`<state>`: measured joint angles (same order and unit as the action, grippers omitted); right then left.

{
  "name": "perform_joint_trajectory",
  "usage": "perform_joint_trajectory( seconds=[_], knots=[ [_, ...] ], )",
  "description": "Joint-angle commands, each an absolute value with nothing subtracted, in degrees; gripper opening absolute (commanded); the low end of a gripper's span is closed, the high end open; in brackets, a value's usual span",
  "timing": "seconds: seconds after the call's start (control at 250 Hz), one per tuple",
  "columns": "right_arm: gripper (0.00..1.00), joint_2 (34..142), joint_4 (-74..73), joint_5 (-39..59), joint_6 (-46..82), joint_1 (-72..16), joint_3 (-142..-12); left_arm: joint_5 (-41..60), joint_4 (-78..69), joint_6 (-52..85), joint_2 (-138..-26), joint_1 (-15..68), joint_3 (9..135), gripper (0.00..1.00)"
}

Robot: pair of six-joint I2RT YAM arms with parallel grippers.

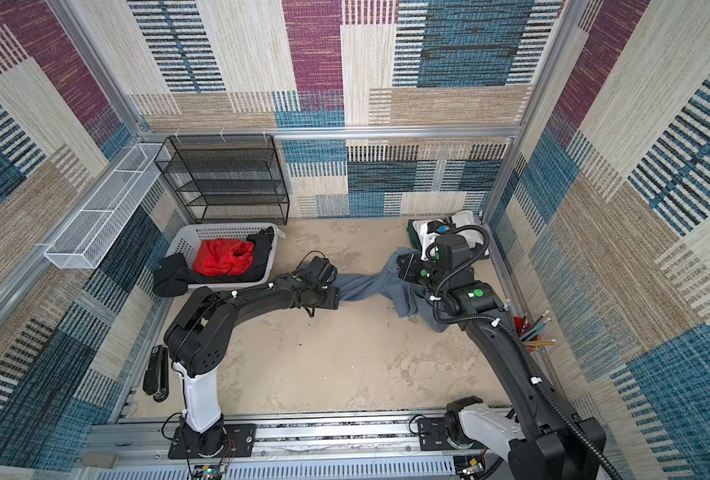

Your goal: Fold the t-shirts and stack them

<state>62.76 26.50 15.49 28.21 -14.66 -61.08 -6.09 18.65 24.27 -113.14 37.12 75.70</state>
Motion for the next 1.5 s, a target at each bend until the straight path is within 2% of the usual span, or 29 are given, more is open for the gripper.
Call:
perform_joint_trajectory(
  seconds=[0.0, 0.276, 0.52, 0.876, 1.212, 1.496],
  knots=[
    [0.0, 62.1, 24.0, 16.3, 28.0, -14.5, -60.8, -8.4, 20.6, 19.3, -114.8, 36.8, 78.8, 0.72],
    [0.0, 61.5, 24.4, 16.4, 27.7, -14.1, -60.3, -11.1, 23.8, 17.5, -117.9, 36.7, 86.0, 0.72],
    [0.0, 60.8, 24.2, 16.6, 27.7, -13.6, -59.6, -7.3, 13.5, 22.1, -112.1, 36.5, 76.7, 0.72],
    [0.0, 60.7, 23.5, 18.1, 27.6, -13.3, -58.5, -1.2, 11.3, 26.2, -115.3, 34.1, 78.5, 0.7],
    [0.0, 59.9, 22.8, 18.7, 28.1, -13.1, -57.0, -0.5, -0.1, 33.4, -112.2, 33.3, 70.4, 0.7],
    [0.0, 59.5, 22.1, 19.2, 28.1, -13.0, -56.4, -1.3, 5.0, 36.6, -114.8, 31.2, 72.9, 0.73]
  ],
)
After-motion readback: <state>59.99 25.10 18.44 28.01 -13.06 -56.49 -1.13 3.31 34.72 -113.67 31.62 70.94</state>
